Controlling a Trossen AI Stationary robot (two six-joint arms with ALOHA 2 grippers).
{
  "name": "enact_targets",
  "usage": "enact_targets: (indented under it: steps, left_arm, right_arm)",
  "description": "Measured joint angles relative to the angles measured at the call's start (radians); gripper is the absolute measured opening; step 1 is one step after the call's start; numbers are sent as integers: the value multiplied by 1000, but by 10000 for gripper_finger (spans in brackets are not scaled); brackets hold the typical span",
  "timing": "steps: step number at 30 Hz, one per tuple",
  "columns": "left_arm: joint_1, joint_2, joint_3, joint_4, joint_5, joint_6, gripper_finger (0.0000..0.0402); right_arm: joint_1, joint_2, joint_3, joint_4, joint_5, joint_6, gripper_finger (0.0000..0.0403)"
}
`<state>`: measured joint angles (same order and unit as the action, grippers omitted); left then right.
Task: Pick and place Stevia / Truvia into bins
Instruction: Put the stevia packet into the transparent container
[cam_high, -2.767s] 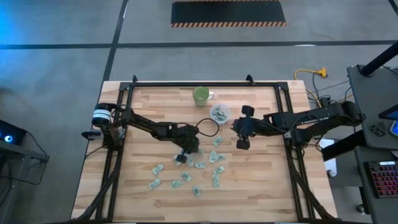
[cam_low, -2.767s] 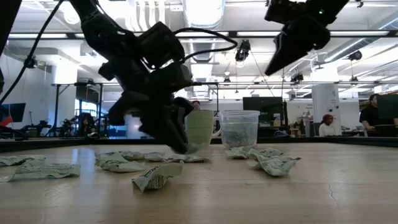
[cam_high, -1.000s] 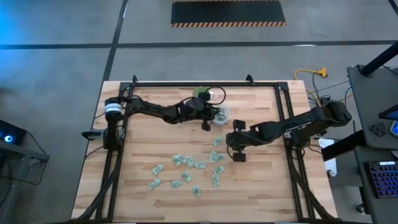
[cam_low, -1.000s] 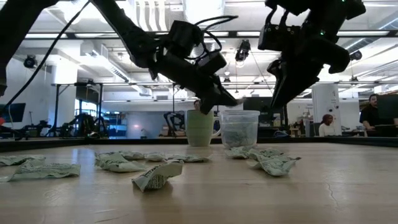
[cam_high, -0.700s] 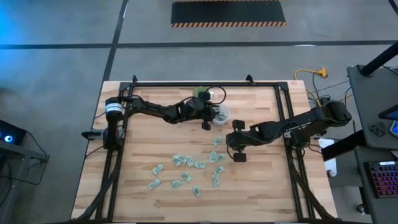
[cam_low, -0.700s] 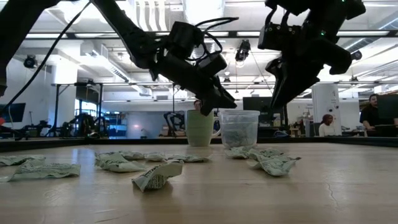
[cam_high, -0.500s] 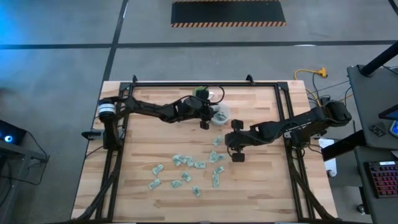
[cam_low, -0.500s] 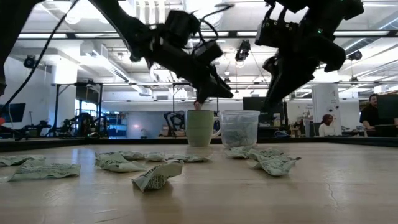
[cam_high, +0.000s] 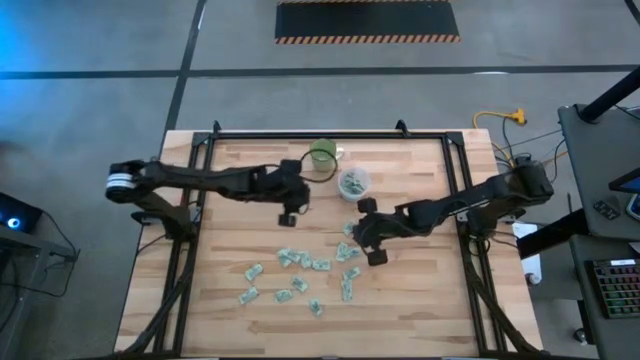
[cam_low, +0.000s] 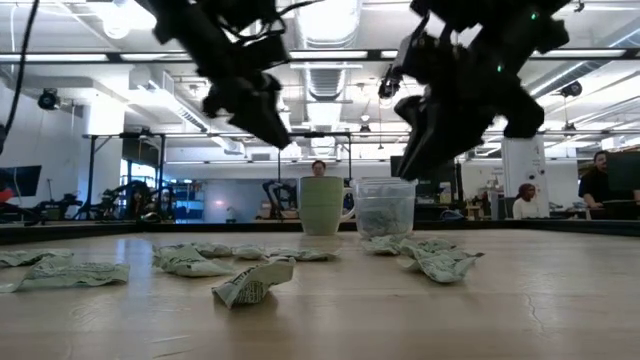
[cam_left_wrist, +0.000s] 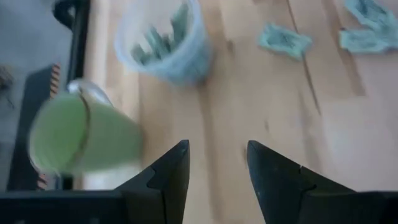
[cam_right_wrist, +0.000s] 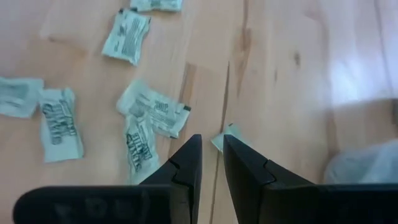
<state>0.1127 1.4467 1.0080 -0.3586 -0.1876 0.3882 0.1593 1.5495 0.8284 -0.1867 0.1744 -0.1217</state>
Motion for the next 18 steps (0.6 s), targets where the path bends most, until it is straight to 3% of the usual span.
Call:
enact_targets:
  steps: [5,10,18]
  left_arm:
    - [-28,-93,-133,-16,1,-49,144]
    - [-35,-156,-241,-21,2,-70,144]
    - [-35,-216,-287,-16,1,-97,144]
  right_arm:
    - [-17,82,5,42,6,-96,57]
    - [-60,128,35,48,8,-93,57]
    - [-107,186,48,49,-9,-65,67]
